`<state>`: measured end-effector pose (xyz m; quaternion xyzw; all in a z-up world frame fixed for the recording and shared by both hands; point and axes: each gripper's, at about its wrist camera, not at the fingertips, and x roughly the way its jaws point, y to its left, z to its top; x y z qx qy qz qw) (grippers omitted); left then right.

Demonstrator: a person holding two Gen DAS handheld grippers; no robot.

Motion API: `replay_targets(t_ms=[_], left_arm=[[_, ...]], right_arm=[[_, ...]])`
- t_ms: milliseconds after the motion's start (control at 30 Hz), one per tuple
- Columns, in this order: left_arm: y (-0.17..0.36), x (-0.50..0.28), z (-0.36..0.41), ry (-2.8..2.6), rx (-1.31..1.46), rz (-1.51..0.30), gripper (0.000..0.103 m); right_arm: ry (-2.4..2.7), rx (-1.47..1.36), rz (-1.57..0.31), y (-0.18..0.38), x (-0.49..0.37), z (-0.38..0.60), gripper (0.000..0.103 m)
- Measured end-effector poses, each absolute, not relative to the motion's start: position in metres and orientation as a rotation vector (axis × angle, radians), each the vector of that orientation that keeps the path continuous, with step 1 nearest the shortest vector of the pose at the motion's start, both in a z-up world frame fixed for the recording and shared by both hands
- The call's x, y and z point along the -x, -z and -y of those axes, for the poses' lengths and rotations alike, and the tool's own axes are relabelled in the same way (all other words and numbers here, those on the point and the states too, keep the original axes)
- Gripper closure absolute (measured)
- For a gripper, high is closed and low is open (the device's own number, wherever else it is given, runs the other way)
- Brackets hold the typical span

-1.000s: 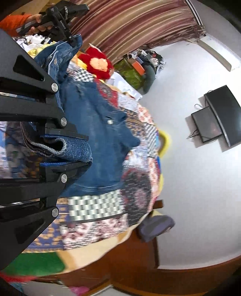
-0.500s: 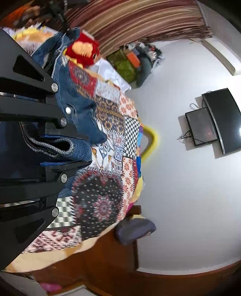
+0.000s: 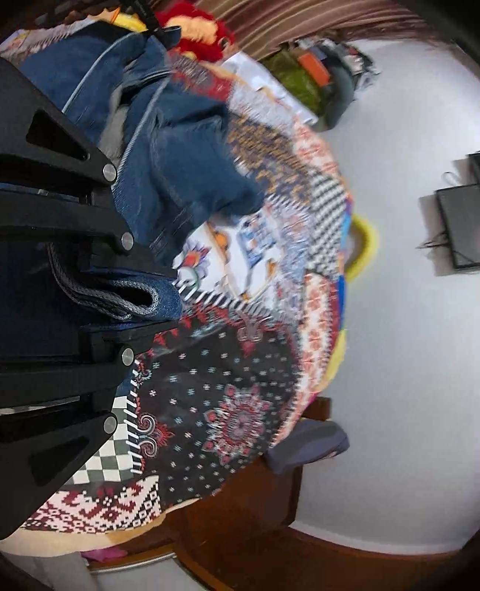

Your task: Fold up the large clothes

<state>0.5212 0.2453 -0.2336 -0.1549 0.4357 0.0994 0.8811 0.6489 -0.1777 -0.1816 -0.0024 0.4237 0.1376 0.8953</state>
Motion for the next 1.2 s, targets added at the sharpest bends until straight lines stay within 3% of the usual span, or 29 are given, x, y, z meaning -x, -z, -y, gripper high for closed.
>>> replay_targets(t_ms=[267,433,467,567,600,733,867,1200], left_arm=[[0.265,-0.529,-0.243,-0.242,0.306,-0.971,0.086],[0.252,-0.529,-0.239,-0.225,0.281,-1.001,0.083],[0.248,-0.527,-0.24,-0.23,0.284,-1.003,0.073],[0.219,-0.512,-0.244,-0.269,0.273,-0.934,0.03],[0.208,-0.507,-0.246,-0.266,0.268,-0.908,0.025],[0.176,-0.491,-0.246,-0.265,0.22,-0.889,0.023],[0.169,-0.469,-0.238,-0.235,0.179,-0.894,0.009],[0.241,-0.461,-0.195,-0.156,-0.002,-1.08,0.007]], right_arm=[[-0.035,0.164,-0.835,0.2,-0.66,0.213,0.088],[-0.102,0.0,-0.922,0.188,-0.653,0.271,0.088],[-0.122,-0.01,-0.911,0.182,-0.646,0.277,0.088],[-0.185,0.027,-0.89,0.166,-0.622,0.274,0.088],[-0.213,0.04,-0.884,0.161,-0.613,0.27,0.088],[-0.338,0.073,-0.881,0.148,-0.584,0.241,0.088],[-0.475,0.111,-0.892,0.144,-0.554,0.204,0.088],[-0.6,0.082,-1.042,0.187,-0.547,0.144,0.088]])
